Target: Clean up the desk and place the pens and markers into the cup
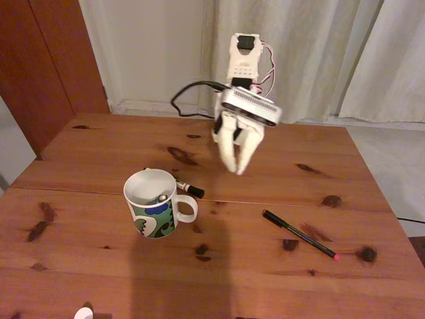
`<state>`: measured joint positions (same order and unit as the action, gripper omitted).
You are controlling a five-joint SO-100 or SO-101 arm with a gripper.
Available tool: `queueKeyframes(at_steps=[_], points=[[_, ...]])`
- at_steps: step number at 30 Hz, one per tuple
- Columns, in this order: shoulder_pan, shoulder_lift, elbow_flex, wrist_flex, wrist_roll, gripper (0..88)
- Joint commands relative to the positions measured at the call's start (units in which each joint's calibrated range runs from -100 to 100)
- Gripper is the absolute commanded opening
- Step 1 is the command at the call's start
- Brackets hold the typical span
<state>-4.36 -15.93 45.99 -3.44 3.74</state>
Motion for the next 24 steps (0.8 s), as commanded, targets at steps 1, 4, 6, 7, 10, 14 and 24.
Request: queueKeyframes(at_steps=[1,4,6,7,10,14,24], points=[[-3.24,-4.38,2.98,-0.73,2.6,0.8],[-5.17,-4.46,5.32,-0.73,4.65,0.8],[-5.89,-4.22,5.32,-0.64,4.85,0.8],[-5.97,-4.05,5.32,-0.64,4.85,0.8],[-5.89,-3.89,5.14,-0.64,4.96,0.8],[-5.25,-3.8,5.68,-0.9,6.43,0.8],[-3.07,-3.8,5.86,-1.42,6.48,0.9]])
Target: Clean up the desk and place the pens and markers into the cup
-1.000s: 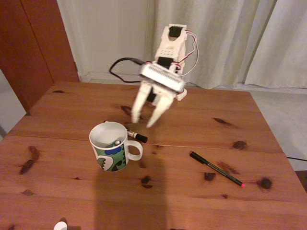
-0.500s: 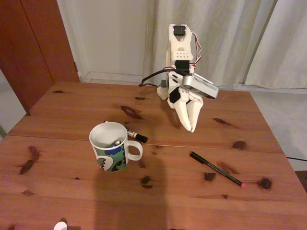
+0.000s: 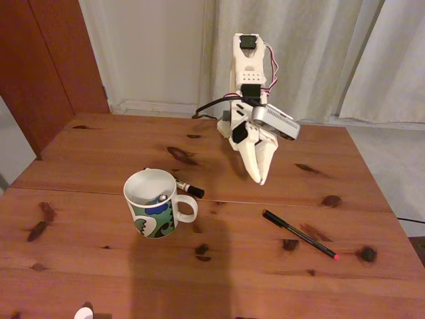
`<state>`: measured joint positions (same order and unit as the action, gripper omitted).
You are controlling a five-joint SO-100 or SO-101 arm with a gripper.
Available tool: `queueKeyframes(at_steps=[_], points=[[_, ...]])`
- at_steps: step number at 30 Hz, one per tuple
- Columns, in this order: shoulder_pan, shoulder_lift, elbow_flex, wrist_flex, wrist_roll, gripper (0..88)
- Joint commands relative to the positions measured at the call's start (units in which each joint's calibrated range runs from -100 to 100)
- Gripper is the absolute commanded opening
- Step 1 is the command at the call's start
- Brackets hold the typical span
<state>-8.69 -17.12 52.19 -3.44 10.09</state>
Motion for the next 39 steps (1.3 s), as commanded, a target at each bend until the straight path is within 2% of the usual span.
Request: queueKeyframes(at_steps=[1,5,8,13,16,20,32,39], points=[[1.33,-2.62,-0.43,-1.42,-0.24,0.8],[0.69,-2.45,-2.41,-0.82,-3.22,0.8],[-0.11,-0.55,-7.19,3.23,-2.33,0.8],[-1.72,3.92,-19.18,24.73,1.49,0.8],[-3.81,6.49,-24.86,36.0,1.33,0.8],[-6.95,9.8,-29.37,44.95,1.18,0.8],[-8.16,21.05,-31.09,46.58,1.49,0.8],[-9.28,27.75,-38.48,47.27,1.07,0.8]])
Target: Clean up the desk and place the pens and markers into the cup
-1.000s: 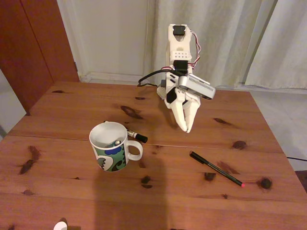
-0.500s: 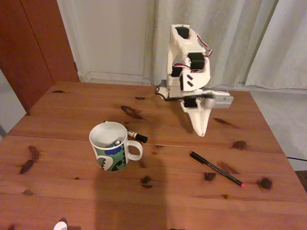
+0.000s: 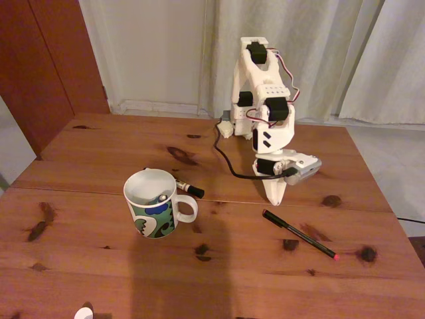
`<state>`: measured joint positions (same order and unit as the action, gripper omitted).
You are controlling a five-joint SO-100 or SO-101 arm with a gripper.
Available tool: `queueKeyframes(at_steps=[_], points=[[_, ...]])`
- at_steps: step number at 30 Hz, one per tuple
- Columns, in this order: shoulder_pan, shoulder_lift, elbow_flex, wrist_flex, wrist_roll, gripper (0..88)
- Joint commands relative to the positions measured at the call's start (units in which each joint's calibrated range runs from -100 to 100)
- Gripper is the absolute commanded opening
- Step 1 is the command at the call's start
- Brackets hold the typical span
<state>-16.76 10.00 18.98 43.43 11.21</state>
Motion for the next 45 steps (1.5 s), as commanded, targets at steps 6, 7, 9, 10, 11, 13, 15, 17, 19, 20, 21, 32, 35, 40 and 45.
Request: queueKeyframes(at_steps=[6,7,9,10,11,13,15,17,19,20,21,32,35,40,45], points=[[-2.18,5.18,-11.41,0.4,-0.05,0.8],[-2.42,6.01,-12.13,0.4,-0.05,0.8],[-3.47,7.34,-13.39,0.4,-0.05,0.8],[-3.87,7.75,-13.48,0.4,-0.05,0.8],[-4.11,8.16,-13.48,0.4,-0.05,0.8],[-4.67,8.58,-13.39,-0.03,-0.37,0.7],[-5.24,8.82,-13.48,-0.29,-1.73,0.7],[-5.8,9.07,-13.48,-0.29,-2.78,0.7],[-6.12,9.07,-12.85,-0.29,-2.93,0.7],[-6.2,9.07,-12.76,-0.29,-2.88,1.1],[-6.2,9.07,-12.58,-0.29,-2.88,1.1],[-5.88,10.07,-12.04,-5.53,-2.93,1.2],[-5.48,11.47,-12.04,-8.37,-2.98,1.2],[-5.4,12.05,-12.04,-9.49,-2.98,1.2],[-5.4,11.56,-12.04,-8.8,-3.04,1.2]])
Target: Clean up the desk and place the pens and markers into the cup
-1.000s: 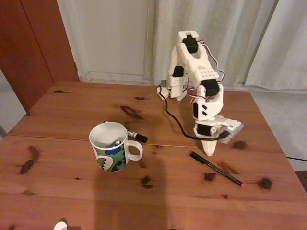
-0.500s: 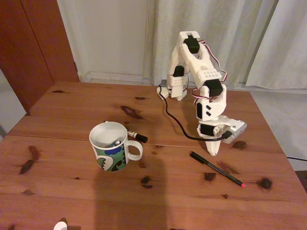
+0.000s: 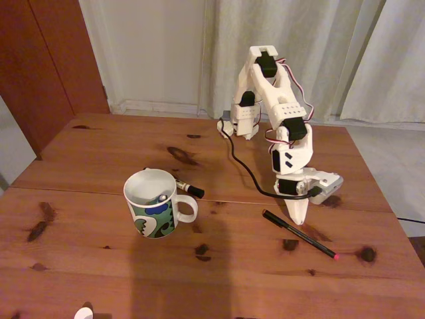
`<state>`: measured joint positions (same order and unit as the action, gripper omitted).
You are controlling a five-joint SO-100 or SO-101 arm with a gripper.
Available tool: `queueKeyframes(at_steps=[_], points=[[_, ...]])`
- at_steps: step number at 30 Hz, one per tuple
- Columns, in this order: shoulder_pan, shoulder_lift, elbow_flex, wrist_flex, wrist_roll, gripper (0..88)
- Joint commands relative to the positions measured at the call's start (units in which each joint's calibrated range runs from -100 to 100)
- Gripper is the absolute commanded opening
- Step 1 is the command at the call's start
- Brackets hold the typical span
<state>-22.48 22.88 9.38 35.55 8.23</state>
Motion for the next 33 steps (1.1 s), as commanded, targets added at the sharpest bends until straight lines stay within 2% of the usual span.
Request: queueKeyframes(at_steps=[1,16,29,33], points=[[0.32,-1.33,-2.44,-0.92,-0.06,1.2],[2.09,-1.41,-2.71,-2.04,-0.01,0.7],[1.85,-6.13,10.54,-16.66,0.2,0.7],[1.85,-7.78,10.0,-12.02,-0.11,0.7]])
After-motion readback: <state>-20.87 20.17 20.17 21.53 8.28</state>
